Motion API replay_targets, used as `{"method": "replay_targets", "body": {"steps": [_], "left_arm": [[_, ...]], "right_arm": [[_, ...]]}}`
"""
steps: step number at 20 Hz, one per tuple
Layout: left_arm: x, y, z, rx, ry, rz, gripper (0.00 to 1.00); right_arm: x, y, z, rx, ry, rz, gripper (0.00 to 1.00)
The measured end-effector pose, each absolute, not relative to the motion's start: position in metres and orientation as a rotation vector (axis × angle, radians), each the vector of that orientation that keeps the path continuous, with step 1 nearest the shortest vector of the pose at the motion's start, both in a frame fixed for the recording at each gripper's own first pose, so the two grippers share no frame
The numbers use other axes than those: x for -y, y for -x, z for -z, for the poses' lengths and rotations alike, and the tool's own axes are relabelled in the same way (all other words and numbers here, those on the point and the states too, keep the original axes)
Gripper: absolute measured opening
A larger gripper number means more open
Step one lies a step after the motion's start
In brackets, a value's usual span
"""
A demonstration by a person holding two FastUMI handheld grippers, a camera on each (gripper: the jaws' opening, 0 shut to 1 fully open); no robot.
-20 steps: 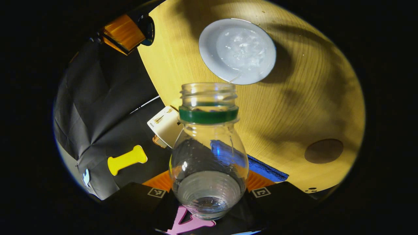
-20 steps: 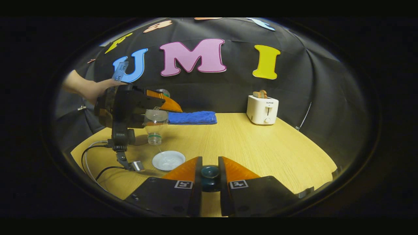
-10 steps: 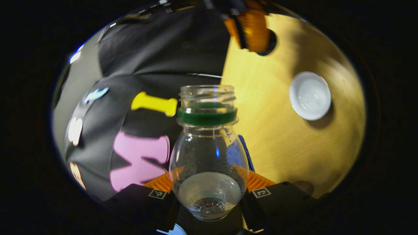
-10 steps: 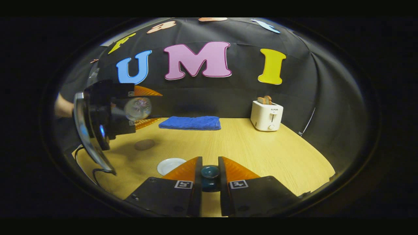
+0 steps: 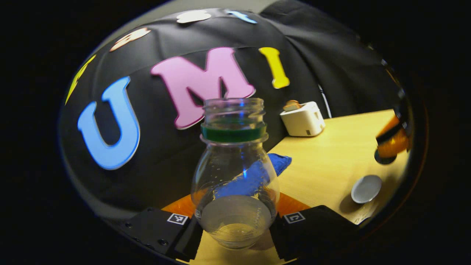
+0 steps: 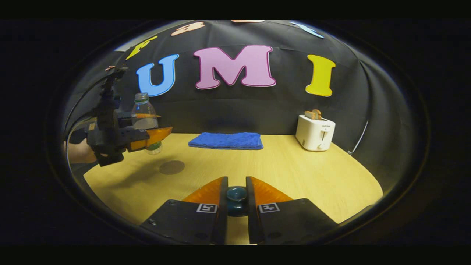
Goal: Open the teacup lid with one hand, grasp the water bottle and pour water into the teacup with the other hand; after pouring, place the water bottle on the coaster and then close the teacup lid.
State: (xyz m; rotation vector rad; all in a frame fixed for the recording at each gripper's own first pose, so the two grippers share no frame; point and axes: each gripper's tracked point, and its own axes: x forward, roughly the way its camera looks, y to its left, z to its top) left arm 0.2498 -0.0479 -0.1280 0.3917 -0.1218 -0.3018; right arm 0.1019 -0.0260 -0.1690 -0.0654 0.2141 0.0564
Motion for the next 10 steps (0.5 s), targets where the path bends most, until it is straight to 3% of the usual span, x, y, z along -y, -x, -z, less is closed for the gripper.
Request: {"method": "replay_targets", "body": {"steps": [3,8,9,10], "left_arm": [[0.040,-0.259,0.142,0.055,-0.141,0.332,0.80],[0.044,-0.267,0.162,-0.036,-0.019,0.352,0.80],[0.045,-0.272,0.171,-0.051,-0.009,0.354,0.80],[0.046,-0.273,0.177,-0.062,-0.002,0.353,0.81]], "right_arm": [[0.013,-0.111,0.168,-0.202,0.056,-0.071,0.26],[0.006,-0.121,0.171,-0.194,0.048,-0.076,0.26],[0.006,-0.122,0.171,-0.192,0.048,-0.072,0.31],[0.007,-0.124,0.171,-0.192,0.048,-0.069,0.26]]}}
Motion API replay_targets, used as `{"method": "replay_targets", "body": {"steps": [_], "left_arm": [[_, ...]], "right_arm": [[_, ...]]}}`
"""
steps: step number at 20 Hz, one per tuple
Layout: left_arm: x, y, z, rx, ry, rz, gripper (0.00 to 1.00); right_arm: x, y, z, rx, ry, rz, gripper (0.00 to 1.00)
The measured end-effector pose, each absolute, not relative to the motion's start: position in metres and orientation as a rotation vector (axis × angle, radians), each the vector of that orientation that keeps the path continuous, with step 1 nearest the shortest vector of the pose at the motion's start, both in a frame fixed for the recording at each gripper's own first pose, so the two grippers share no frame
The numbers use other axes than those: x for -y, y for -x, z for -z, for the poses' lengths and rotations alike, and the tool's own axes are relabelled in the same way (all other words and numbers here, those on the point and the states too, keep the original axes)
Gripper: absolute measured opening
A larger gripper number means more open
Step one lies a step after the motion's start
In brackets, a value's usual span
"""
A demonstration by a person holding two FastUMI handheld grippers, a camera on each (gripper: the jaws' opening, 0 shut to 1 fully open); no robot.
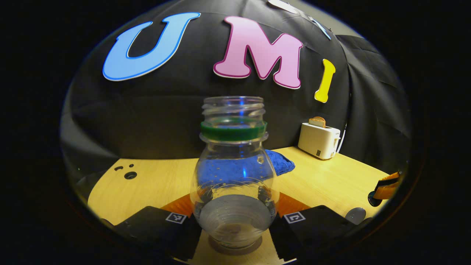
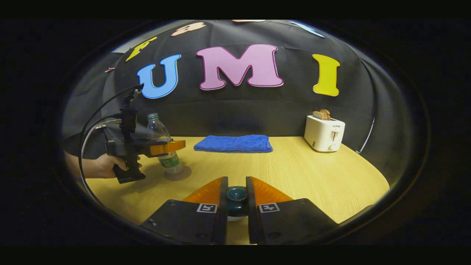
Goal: Open the teacup lid with one hand, grasp the water bottle and pour water into the teacup with the other hand; after pouring, place the water bottle on the coaster and then close the teacup lid.
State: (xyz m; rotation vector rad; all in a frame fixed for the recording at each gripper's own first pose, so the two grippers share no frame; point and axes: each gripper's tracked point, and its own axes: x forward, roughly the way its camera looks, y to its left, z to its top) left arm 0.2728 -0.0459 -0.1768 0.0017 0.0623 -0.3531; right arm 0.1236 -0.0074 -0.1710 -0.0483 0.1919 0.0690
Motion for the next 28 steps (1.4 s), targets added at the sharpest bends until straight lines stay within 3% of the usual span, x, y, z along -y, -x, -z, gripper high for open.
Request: {"method": "replay_targets", "body": {"steps": [3,4,6,8,9,11,12,13,14,18,19,20,23,24,25,28], "left_arm": [[0.051,-0.283,0.184,-0.076,0.006,0.342,0.81],[0.051,-0.284,0.187,-0.087,0.004,0.339,0.81],[0.054,-0.285,0.183,-0.081,-0.004,0.338,0.82],[0.054,-0.284,0.183,-0.084,-0.007,0.334,0.82],[0.053,-0.284,0.183,-0.086,-0.003,0.331,0.83],[0.056,-0.281,0.184,-0.095,0.013,0.337,0.84],[0.055,-0.279,0.184,-0.101,0.012,0.331,0.86],[0.055,-0.278,0.185,-0.108,0.009,0.336,0.93],[0.056,-0.273,0.185,-0.116,0.006,0.345,0.98],[0.050,-0.262,0.189,-0.158,-0.013,0.349,0.97],[0.048,-0.259,0.190,-0.162,-0.022,0.347,0.97],[0.043,-0.255,0.190,-0.168,-0.026,0.342,0.97],[0.038,-0.235,0.194,-0.193,-0.020,0.358,0.97],[0.035,-0.226,0.196,-0.204,-0.028,0.356,0.97],[0.030,-0.219,0.198,-0.213,-0.027,0.349,0.97],[0.025,-0.186,0.198,-0.227,0.012,0.346,0.97]], "right_arm": [[0.010,-0.124,0.174,-0.197,0.041,-0.063,0.26],[0.012,-0.124,0.174,-0.197,0.042,-0.061,0.21],[0.014,-0.126,0.174,-0.198,0.042,-0.059,0.26],[0.014,-0.126,0.174,-0.199,0.042,-0.058,0.21],[0.014,-0.125,0.175,-0.201,0.042,-0.059,0.26],[0.015,-0.126,0.176,-0.207,0.041,-0.059,0.26],[0.016,-0.125,0.177,-0.210,0.042,-0.057,0.21],[0.017,-0.126,0.176,-0.209,0.043,-0.056,0.21],[0.018,-0.127,0.174,-0.206,0.043,-0.054,0.31],[0.020,-0.127,0.173,-0.216,0.034,-0.050,0.21],[0.019,-0.127,0.171,-0.216,0.033,-0.050,0.31],[0.018,-0.128,0.169,-0.210,0.034,-0.050,0.26],[0.014,-0.129,0.166,-0.202,0.040,-0.054,0.26],[0.011,-0.130,0.168,-0.203,0.038,-0.057,0.31],[0.008,-0.130,0.170,-0.205,0.035,-0.062,0.26],[0.002,-0.132,0.184,-0.222,0.038,-0.070,0.26]]}}
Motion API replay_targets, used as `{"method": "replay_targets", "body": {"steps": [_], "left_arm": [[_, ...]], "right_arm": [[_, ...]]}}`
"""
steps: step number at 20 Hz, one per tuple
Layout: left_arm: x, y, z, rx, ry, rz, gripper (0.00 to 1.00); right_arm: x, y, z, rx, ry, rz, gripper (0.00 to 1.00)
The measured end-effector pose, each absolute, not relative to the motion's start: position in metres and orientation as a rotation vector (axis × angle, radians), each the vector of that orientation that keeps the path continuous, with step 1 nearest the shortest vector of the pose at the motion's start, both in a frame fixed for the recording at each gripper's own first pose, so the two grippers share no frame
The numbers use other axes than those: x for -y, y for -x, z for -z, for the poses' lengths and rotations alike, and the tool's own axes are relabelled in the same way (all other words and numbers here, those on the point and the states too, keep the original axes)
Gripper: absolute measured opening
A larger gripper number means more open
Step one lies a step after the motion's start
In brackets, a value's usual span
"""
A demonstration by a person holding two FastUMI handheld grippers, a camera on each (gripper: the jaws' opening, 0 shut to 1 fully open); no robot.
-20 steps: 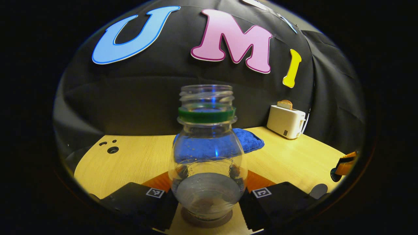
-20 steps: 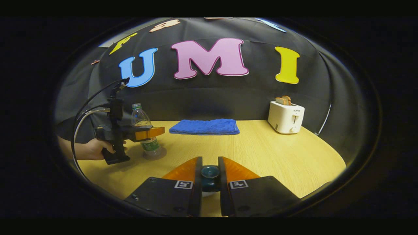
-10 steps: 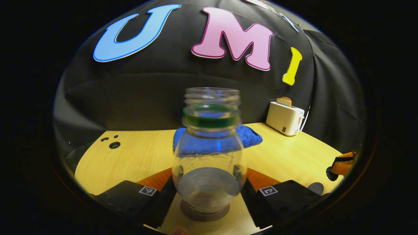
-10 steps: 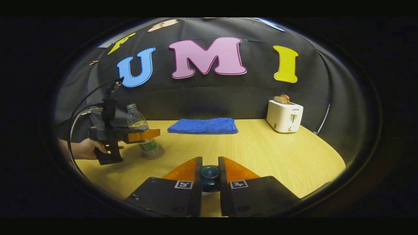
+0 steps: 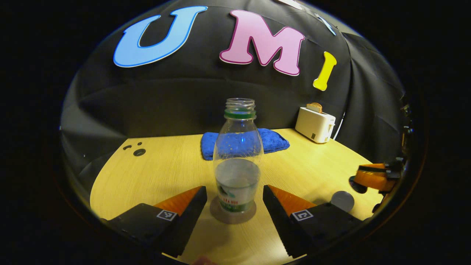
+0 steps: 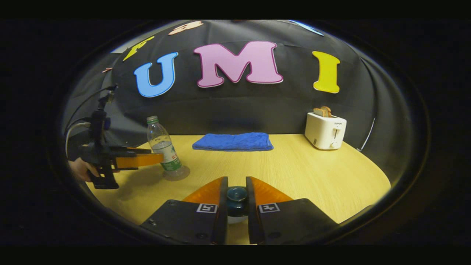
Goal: Open the teacup lid with one hand, grasp the water bottle and pour water into the teacup with the other hand; after pouring, place the water bottle on the coaster and then close the teacup lid.
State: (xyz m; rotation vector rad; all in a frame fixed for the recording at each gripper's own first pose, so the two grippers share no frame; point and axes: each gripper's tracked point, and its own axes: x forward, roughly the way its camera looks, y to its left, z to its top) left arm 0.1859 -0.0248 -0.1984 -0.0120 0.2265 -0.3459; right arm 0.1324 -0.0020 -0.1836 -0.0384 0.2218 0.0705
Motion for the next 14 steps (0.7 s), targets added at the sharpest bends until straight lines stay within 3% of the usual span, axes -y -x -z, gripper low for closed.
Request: {"method": "replay_targets", "body": {"steps": [3,4,9,10,13,14], "left_arm": [[0.013,-0.158,0.207,-0.251,0.045,0.318,0.97],[0.007,-0.146,0.213,-0.273,0.056,0.298,0.97],[-0.015,-0.111,0.223,-0.306,0.141,0.252,0.96],[-0.020,-0.108,0.225,-0.315,0.159,0.244,0.96],[-0.026,-0.107,0.228,-0.321,0.209,0.223,0.96],[-0.025,-0.106,0.229,-0.322,0.215,0.230,0.96]], "right_arm": [[-0.007,-0.134,0.195,-0.206,0.036,-0.082,0.26],[-0.008,-0.135,0.201,-0.213,0.039,-0.082,0.21],[-0.008,-0.132,0.217,-0.225,0.054,-0.064,0.26],[-0.010,-0.132,0.220,-0.227,0.050,-0.074,0.31],[-0.009,-0.132,0.224,-0.230,0.058,-0.060,0.21],[-0.010,-0.134,0.224,-0.222,0.060,-0.057,0.33]]}}
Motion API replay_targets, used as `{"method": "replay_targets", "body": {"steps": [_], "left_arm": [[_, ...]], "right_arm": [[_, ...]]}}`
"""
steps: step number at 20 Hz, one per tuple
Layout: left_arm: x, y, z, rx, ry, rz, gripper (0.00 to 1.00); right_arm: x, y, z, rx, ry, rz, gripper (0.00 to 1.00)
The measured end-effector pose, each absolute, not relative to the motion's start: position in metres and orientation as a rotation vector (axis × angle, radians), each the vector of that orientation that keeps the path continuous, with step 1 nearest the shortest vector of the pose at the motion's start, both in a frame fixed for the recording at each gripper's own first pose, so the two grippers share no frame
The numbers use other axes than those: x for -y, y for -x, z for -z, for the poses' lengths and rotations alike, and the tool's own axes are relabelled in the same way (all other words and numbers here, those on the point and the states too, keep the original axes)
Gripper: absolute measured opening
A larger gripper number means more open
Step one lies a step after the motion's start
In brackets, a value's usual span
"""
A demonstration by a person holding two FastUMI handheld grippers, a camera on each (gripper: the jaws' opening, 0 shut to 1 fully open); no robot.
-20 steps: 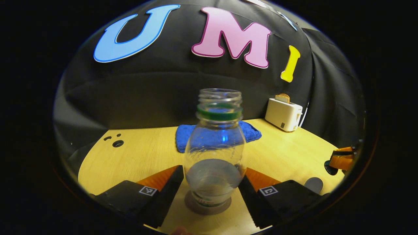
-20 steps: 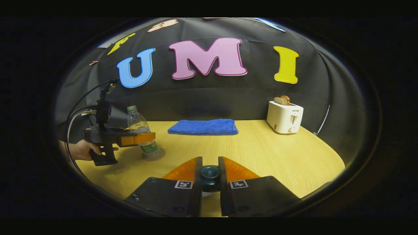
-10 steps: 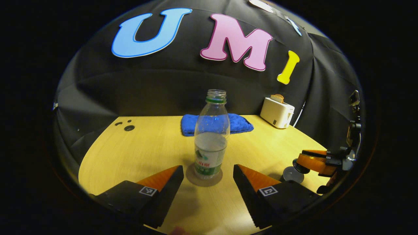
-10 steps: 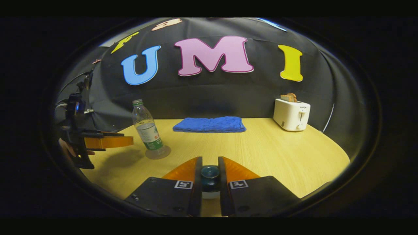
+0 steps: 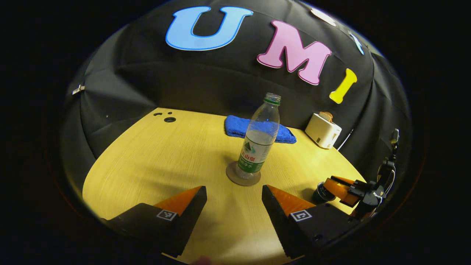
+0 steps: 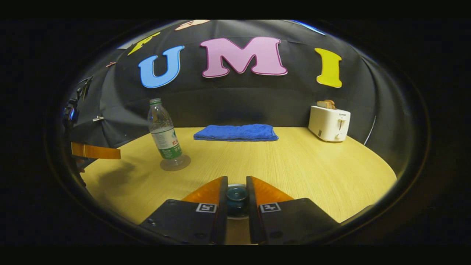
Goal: Open the teacup lid with one hand, grasp the water bottle and pour water into the teacup with the other hand; after pouring, place the water bottle on the coaster and then close the teacup lid.
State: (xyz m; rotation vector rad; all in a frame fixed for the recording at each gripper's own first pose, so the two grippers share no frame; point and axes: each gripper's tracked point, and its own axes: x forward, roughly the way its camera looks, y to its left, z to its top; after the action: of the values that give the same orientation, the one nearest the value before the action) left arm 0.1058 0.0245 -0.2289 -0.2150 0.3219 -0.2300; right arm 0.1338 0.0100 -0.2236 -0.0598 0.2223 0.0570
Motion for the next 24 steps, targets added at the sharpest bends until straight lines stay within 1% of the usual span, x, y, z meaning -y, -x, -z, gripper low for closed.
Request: {"method": "replay_targets", "body": {"steps": [1,2,3,4,8,9,11,12,13,14,16,17,18,19,20,21,22,24], "left_arm": [[-0.023,-0.104,0.231,-0.324,0.211,0.234,0.96],[-0.023,-0.103,0.233,-0.326,0.200,0.240,0.96],[-0.021,-0.103,0.235,-0.329,0.189,0.248,0.96],[-0.020,-0.100,0.235,-0.329,0.178,0.253,0.96],[-0.014,-0.096,0.227,-0.313,0.143,0.276,0.96],[-0.013,-0.096,0.226,-0.307,0.130,0.279,0.96],[-0.013,-0.095,0.217,-0.283,0.098,0.276,0.96],[-0.014,-0.095,0.211,-0.270,0.086,0.273,0.96],[-0.013,-0.094,0.204,-0.259,0.080,0.271,0.96],[-0.014,-0.093,0.196,-0.250,0.077,0.269,0.96],[-0.014,-0.090,0.173,-0.218,0.081,0.264,0.96],[-0.015,-0.088,0.160,-0.200,0.079,0.260,0.96],[-0.018,-0.084,0.147,-0.180,0.070,0.249,0.92],[-0.023,-0.082,0.133,-0.156,0.056,0.232,0.96],[-0.030,-0.079,0.118,-0.126,0.040,0.205,0.96],[-0.038,-0.076,0.103,-0.101,0.032,0.177,0.96],[-0.043,-0.070,0.087,-0.082,0.025,0.151,0.96],[-0.060,-0.056,0.049,-0.010,-0.012,0.075,0.96]], "right_arm": [[-0.013,-0.134,0.227,-0.229,0.059,-0.066,0.22],[-0.017,-0.134,0.233,-0.252,0.055,-0.082,0.34],[-0.016,-0.136,0.230,-0.236,0.056,-0.076,0.29],[-0.014,-0.132,0.228,-0.236,0.062,-0.071,0.31],[-0.014,-0.133,0.230,-0.241,0.058,-0.069,0.34],[-0.014,-0.134,0.228,-0.234,0.055,-0.068,0.38],[-0.011,-0.133,0.218,-0.213,0.052,-0.055,0.60],[-0.009,-0.132,0.211,-0.202,0.051,-0.048,0.76],[-0.009,-0.132,0.204,-0.197,0.049,-0.045,0.81],[-0.008,-0.130,0.196,-0.196,0.049,-0.040,0.90],[-0.005,-0.126,0.171,-0.182,0.064,-0.032,1.00],[-0.003,-0.125,0.157,-0.170,0.078,-0.024,1.00],[0.000,-0.123,0.142,-0.156,0.090,-0.016,1.00],[0.002,-0.121,0.128,-0.152,0.097,-0.004,1.00],[0.004,-0.118,0.115,-0.149,0.096,0.007,0.95],[0.004,-0.113,0.098,-0.137,0.089,0.015,0.95],[0.005,-0.109,0.080,-0.118,0.078,0.028,1.00],[0.006,-0.095,0.037,-0.073,0.067,0.046,1.00]]}}
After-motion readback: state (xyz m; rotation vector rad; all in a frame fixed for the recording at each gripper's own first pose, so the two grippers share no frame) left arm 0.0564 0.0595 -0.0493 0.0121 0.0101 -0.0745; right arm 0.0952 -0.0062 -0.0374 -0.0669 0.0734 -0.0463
